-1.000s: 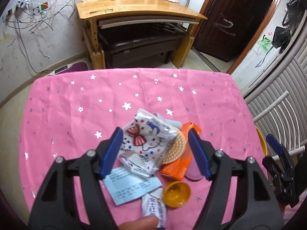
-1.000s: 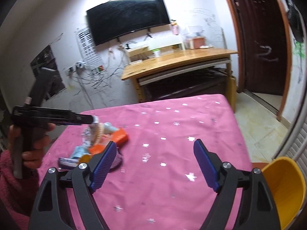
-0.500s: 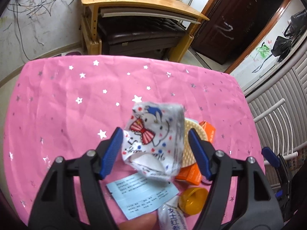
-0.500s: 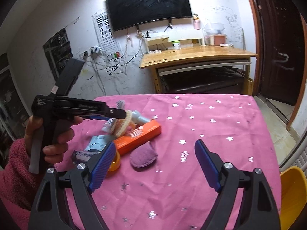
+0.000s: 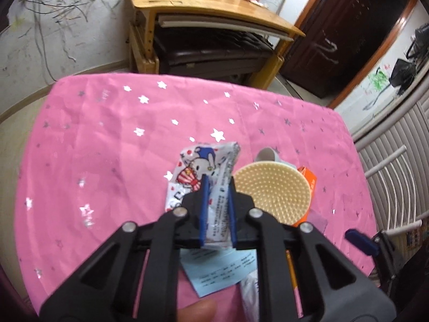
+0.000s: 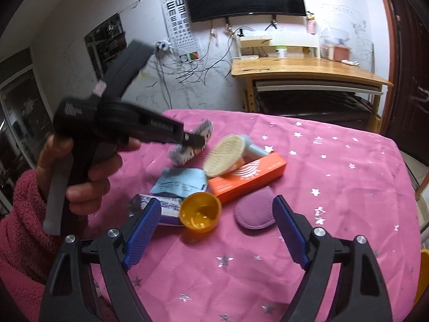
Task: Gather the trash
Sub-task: 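Grasp the white cartoon-printed wrapper with the left tool while the right tool grasps the yellow round lid, then carry the wrapper and lid to the yellow bin and open both tools over it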
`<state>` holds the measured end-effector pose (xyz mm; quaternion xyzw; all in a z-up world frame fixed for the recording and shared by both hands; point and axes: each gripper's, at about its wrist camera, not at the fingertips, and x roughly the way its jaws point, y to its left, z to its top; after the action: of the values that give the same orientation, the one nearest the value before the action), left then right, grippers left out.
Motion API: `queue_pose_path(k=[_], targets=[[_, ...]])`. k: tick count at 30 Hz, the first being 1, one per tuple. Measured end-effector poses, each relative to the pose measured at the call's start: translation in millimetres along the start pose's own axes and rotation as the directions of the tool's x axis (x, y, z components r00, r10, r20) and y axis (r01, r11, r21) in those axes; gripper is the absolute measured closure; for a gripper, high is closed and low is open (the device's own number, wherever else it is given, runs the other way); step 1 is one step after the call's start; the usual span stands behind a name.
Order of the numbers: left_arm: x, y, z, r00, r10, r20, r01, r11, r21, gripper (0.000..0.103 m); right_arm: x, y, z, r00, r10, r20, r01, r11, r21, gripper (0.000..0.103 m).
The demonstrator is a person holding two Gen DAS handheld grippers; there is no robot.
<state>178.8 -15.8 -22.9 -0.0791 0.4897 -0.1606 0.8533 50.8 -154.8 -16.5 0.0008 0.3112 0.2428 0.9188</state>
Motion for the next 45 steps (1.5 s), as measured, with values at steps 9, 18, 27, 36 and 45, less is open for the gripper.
queue_pose_path(k=[9,18,27,36,45], targets=[[-38.6,13.0,-2.4,0.996,0.006,0.085,-0.002,0.999,-0.046,0.092,26.0,19.3,0.2,0.998,-0.02,-0.055,0.018,0.999,-0.048,0.024],[-45.8,16.1,-8.7,0.996,0.008,0.087,-0.002,0.998,-0.07,0.092,47.9,29.4,-0.8,0.99,-0.04,-0.136,0.03,0.997,-0.077,0.059],[-52.1,16.5,-11.4,0.995,0.013,0.094,-0.005,0.997,-0.08,0.092,43.3,27.1,-1.4,0.992,-0.042,-0.12,0.035,0.997,-0.068,0.068],[-66.5,-2.6,-11.1,0.993,0.013,0.122,-0.006,0.998,-0.057,0.092,6.4,7.4,2.8,0.999,-0.031,-0.037,0.03,0.999,-0.014,0.068],[-70.9,-49.8,-12.4,0.991,-0.011,0.131,0.009,1.0,0.019,0.092,-39.3,-38.3,-5.2,0.996,-0.083,0.039,0.08,0.994,0.069,0.068]])
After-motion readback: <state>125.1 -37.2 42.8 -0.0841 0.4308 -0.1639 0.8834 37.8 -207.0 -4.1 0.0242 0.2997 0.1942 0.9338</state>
